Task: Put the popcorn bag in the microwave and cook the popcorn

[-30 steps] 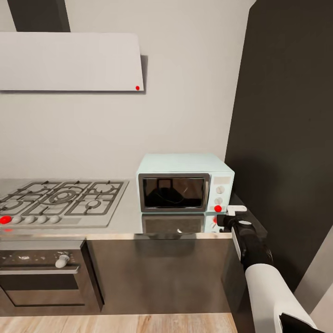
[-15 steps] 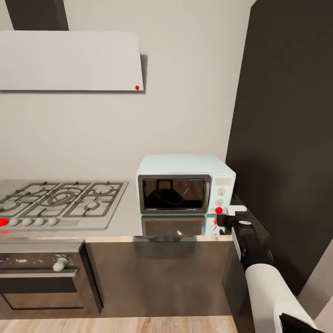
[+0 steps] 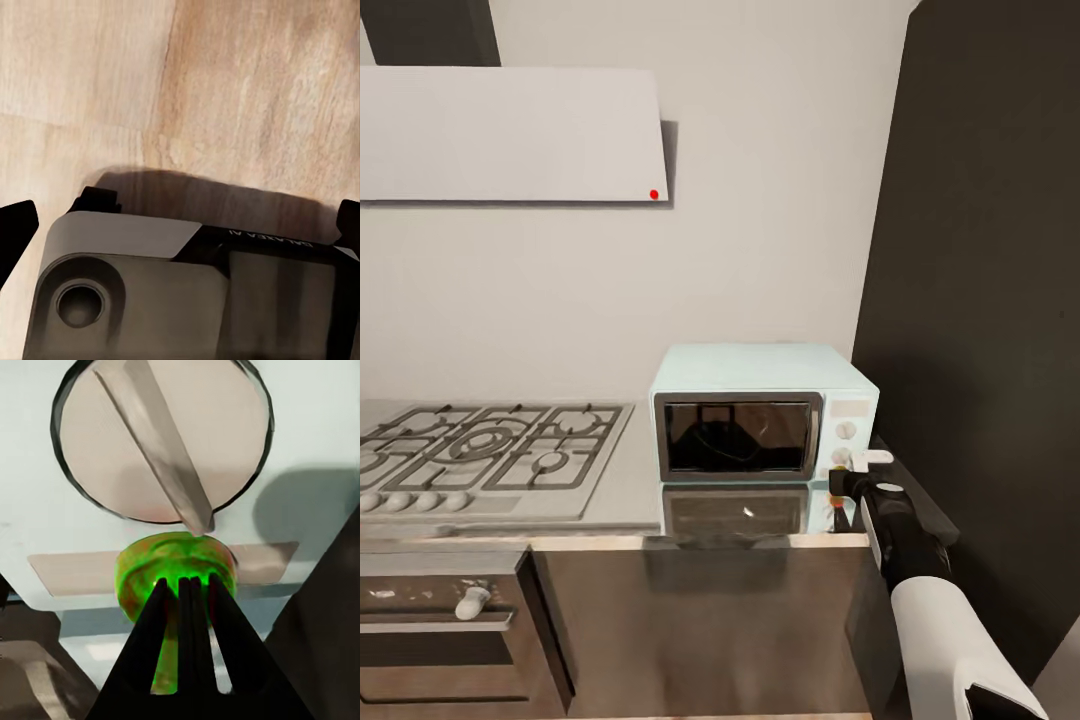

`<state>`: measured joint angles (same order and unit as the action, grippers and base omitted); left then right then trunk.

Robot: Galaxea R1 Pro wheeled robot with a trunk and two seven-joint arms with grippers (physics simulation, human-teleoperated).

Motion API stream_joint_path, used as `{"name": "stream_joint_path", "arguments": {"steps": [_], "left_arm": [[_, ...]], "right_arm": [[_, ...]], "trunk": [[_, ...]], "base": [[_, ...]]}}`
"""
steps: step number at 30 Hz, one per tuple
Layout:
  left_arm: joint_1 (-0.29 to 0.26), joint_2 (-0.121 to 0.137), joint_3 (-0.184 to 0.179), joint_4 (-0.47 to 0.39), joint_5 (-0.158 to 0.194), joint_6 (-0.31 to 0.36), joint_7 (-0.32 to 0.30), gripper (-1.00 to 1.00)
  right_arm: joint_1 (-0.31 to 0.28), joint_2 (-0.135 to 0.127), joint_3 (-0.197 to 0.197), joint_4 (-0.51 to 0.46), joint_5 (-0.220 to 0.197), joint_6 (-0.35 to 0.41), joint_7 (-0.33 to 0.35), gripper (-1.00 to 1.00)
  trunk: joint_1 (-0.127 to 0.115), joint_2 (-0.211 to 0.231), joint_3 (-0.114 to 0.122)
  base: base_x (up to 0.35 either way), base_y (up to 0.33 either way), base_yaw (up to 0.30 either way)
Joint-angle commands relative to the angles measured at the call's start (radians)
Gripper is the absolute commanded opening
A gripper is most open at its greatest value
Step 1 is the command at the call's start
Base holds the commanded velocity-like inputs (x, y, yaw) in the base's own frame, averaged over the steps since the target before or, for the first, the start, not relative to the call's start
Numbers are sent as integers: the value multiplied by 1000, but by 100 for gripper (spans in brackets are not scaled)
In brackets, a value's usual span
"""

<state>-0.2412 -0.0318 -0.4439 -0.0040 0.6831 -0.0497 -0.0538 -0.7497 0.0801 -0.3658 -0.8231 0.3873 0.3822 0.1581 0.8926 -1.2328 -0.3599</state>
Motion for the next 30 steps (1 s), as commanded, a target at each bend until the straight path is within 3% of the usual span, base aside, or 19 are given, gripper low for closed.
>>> {"name": "stream_joint_path", "arguments": {"steps": [1,14,18,21,23,26,28,30], "left_arm": [[-1,0,-9,2,10,-4,-4,100],[-1,-5,-9,2,10,-4,-4,100],[-1,-5,-9,2,10,-4,-4,100],[-1,-6,-9,2,9,-4,-4,100],[-1,-6,-9,2,9,-4,-4,100],[-1,-7,-9,2,9,-4,-4,100],[-1,-7,-9,2,10,-4,-4,100],[-1,-5,-8,2,10,-4,-4,100]], "right_arm": [[-19,2,-5,-4,13,3,8,-100],[-19,1,-5,-4,15,7,8,-100],[-19,2,-4,-61,18,19,12,-100],[-15,3,-4,-110,19,94,13,-100],[33,7,-1,-234,18,187,15,-100],[123,16,3,-371,13,257,17,-100],[171,17,2,-366,8,269,17,-100],[207,13,0,-278,7,265,17,-100]], "trunk": [[14,0,-1],[14,0,-1],[14,0,-1],[14,0,-1],[14,0,-1],[14,0,-1],[14,0,-1],[14,0,-1]], "base": [[-22,0,0],[-314,0,0],[-345,0,0],[-346,0,0],[-345,0,0],[-345,0,0],[-345,0,0],[-345,0,0]]}}
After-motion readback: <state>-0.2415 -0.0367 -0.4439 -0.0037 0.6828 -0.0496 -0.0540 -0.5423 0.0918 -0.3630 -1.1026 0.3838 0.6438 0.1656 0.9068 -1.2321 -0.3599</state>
